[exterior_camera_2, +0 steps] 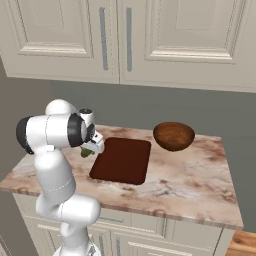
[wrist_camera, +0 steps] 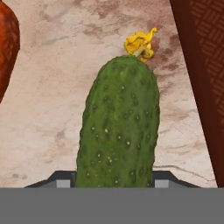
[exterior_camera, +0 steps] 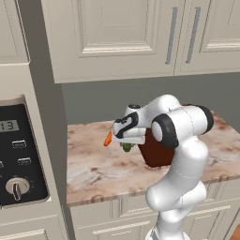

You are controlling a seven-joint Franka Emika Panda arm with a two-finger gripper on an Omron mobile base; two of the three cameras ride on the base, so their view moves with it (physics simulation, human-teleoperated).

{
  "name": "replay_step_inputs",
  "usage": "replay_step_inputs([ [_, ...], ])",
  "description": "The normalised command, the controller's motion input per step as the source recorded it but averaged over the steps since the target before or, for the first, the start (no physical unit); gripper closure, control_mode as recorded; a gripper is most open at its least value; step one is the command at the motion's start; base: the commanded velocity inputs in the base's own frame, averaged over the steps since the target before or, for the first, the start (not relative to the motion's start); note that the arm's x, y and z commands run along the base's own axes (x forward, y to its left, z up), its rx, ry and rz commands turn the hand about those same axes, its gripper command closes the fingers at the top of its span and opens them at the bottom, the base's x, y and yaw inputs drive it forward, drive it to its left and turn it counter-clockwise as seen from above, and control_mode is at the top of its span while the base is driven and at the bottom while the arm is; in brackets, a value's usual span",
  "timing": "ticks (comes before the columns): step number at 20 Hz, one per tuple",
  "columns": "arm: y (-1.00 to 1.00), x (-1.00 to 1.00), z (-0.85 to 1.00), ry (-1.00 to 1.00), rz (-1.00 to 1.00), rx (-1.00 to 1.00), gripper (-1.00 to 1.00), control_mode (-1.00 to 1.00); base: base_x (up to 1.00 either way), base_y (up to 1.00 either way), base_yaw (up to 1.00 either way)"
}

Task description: Place the two vegetables and bowl onto the tray for setting up a vegetable dip station.

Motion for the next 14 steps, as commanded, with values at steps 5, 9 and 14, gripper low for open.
replay_step_inputs([
  [5,0.0,-0.09,0.51,-0.06,-0.03,0.0,1.0,-1.0,0.0,0.0,0.0],
  [9,0.0,-0.21,0.76,-0.03,-0.09,0.0,1.0,-1.0,0.0,0.0,0.0],
  [14,-0.1,-0.29,0.65,0.0,-0.18,0.0,1.0,-1.0,0.0,0.0,0.0],
])
